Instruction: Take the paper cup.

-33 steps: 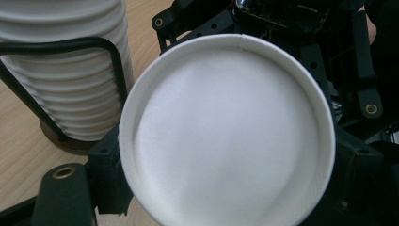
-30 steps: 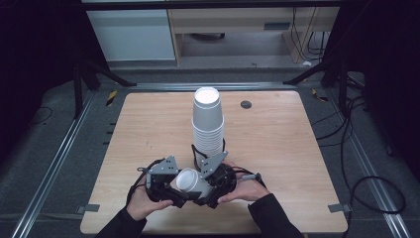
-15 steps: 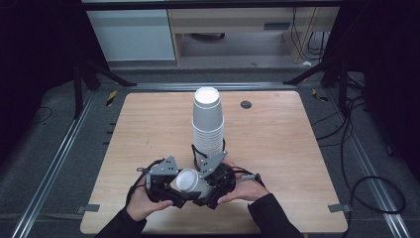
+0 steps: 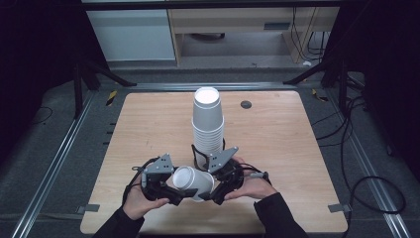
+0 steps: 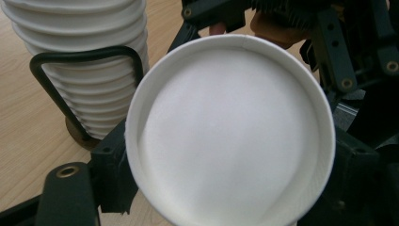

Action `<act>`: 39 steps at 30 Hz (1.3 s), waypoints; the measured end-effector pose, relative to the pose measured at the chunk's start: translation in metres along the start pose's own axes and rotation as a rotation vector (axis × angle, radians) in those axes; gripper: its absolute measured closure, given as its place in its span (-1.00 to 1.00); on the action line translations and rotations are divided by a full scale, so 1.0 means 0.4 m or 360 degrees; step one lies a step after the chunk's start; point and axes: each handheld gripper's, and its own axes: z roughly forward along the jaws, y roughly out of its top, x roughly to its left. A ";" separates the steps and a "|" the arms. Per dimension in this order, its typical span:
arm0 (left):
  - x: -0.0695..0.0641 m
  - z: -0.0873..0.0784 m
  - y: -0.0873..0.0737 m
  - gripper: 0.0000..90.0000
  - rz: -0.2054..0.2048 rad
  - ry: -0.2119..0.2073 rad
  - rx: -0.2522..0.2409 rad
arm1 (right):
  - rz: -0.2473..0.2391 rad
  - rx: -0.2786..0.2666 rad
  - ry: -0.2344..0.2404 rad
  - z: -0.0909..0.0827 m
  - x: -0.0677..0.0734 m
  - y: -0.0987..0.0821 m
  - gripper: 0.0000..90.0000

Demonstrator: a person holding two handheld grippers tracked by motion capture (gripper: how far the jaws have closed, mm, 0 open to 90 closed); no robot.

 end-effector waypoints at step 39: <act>0.020 -0.030 -0.009 -0.55 -0.0028 -0.0011 -0.0307 | 0.0325 -0.0270 -0.0216 -0.146 -0.005 -0.144 -0.88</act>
